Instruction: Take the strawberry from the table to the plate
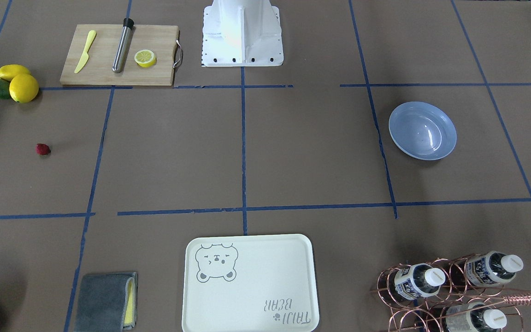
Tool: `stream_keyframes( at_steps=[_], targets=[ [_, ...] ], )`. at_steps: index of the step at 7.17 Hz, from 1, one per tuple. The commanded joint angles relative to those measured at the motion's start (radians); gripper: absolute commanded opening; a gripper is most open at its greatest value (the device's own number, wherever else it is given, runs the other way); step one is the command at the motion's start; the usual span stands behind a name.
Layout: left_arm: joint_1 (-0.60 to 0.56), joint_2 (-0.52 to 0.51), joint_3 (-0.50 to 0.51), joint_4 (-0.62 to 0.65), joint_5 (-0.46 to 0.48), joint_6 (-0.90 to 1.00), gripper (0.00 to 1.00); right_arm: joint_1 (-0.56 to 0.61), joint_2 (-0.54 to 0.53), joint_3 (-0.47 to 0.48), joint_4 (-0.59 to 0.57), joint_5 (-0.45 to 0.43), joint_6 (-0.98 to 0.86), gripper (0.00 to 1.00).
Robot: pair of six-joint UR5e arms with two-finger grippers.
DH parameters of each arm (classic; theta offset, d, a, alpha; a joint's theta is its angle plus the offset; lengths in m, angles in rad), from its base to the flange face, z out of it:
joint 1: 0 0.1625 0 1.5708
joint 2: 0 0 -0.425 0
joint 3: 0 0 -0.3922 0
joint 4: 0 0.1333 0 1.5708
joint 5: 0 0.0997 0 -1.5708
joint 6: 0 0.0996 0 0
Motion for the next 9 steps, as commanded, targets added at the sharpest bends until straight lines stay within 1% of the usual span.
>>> stream_keyframes(
  at_steps=[1, 4, 5, 6, 7, 8, 9],
  targets=[
    [0.0, -0.001, -0.011, -0.003, 0.004, 0.0, 1.0, 0.0, 0.008, 0.002, 0.0, 0.0, 0.003, 1.0],
    [0.005, -0.018, -0.073, -0.009, -0.005, -0.009, 1.0, -0.001, 0.028, 0.009, 0.0, 0.003, 0.008, 1.0],
    [0.026, -0.009, -0.077, -0.041, -0.028, -0.085, 1.0, -0.003, 0.031, 0.011, 0.0, 0.0, 0.008, 1.0],
    [0.088, 0.04, -0.077, -0.161, -0.102, -0.203, 1.0, -0.006, 0.034, 0.014, 0.0, 0.003, 0.008, 1.0],
    [0.16, 0.095, -0.076, -0.365, -0.102, -0.392, 1.0, -0.006, 0.034, 0.035, 0.0, 0.004, 0.008, 1.0],
    [0.272, 0.16, -0.068, -0.623, -0.098, -0.649, 0.98, -0.005, 0.065, 0.035, -0.002, 0.009, 0.055, 1.0],
    [0.361, 0.215, -0.065, -0.805, -0.085, -0.842, 0.96, -0.006, 0.059, 0.034, -0.002, 0.009, 0.09, 1.0]
  ],
)
